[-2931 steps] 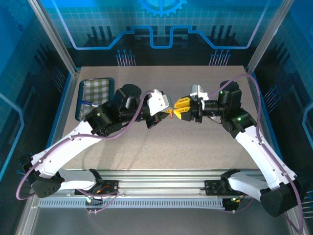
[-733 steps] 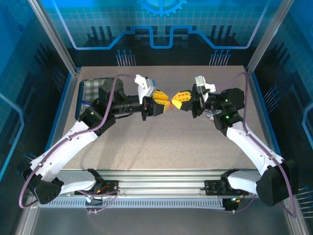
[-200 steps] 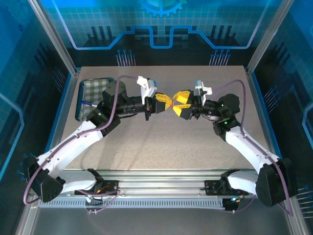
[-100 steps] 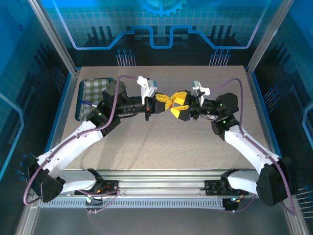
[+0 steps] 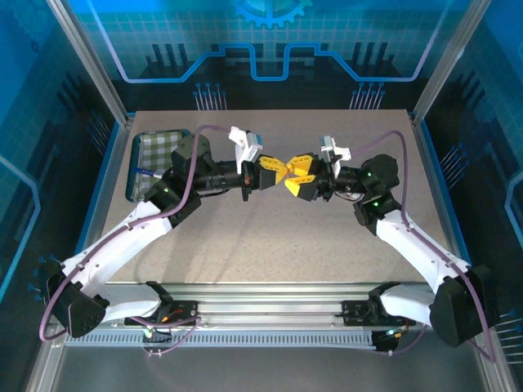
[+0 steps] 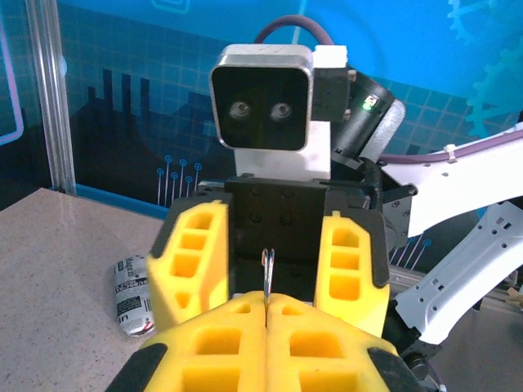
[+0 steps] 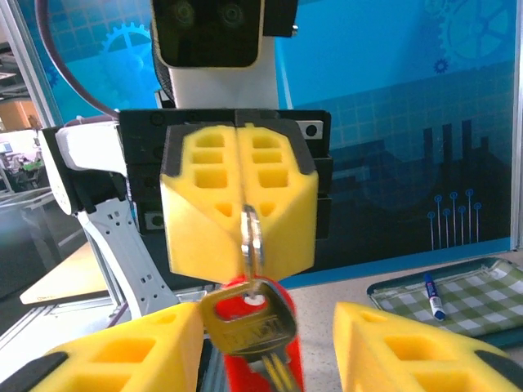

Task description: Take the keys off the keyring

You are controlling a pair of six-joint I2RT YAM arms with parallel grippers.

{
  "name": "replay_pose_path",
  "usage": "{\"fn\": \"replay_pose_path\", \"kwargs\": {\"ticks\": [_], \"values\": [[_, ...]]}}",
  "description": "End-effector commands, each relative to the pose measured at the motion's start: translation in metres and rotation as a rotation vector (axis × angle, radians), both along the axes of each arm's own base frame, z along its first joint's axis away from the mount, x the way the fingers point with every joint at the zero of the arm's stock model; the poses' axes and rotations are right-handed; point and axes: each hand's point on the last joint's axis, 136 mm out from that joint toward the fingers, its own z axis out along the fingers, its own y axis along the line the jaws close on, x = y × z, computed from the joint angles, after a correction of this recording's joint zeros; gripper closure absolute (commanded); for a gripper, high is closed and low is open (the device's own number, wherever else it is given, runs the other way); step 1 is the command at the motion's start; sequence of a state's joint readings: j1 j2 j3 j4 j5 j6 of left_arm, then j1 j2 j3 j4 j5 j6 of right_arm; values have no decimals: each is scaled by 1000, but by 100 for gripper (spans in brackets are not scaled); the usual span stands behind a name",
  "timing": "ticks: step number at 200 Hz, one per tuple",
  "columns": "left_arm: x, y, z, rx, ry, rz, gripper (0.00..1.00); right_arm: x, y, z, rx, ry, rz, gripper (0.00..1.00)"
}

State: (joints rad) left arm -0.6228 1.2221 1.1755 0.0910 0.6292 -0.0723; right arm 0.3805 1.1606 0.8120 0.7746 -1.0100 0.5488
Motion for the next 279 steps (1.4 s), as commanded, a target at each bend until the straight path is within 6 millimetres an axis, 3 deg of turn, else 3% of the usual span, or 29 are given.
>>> {"fn": "replay_pose_path", "kwargs": {"ticks": [1,21,34,63,83,106,122,159,203,237,259,279], "values": [[-4,7,17,-18,-45,7,100,-8,-4,13,4,-55,-12,59],[-3,8,17,-17,-48,10,100,-8,-5,11,-1,-50,-13,64],[-2,8,17,-17,-48,13,100,-10,-5,11,-2,-56,-5,75],[-2,9,17,-17,-50,16,100,-11,-4,12,0,-54,10,85],[-2,9,17,-17,-52,20,100,-11,-4,11,-1,-47,11,84],[-2,10,17,-16,-52,21,100,-12,-3,9,0,-35,20,76],[-2,10,18,-17,-53,21,100,-14,-3,10,8,-29,35,64],[-4,10,20,-22,-55,16,100,-12,-3,7,7,-19,41,58],[-5,12,23,-33,-59,20,100,-9,3,2,-7,-3,36,64],[-6,12,26,-38,-67,22,100,-8,3,-3,-17,2,24,76],[-6,12,26,-39,-64,19,100,-7,3,-2,-14,2,14,71],[-7,12,27,-46,-63,16,100,-7,6,-2,-18,0,15,72]]}}
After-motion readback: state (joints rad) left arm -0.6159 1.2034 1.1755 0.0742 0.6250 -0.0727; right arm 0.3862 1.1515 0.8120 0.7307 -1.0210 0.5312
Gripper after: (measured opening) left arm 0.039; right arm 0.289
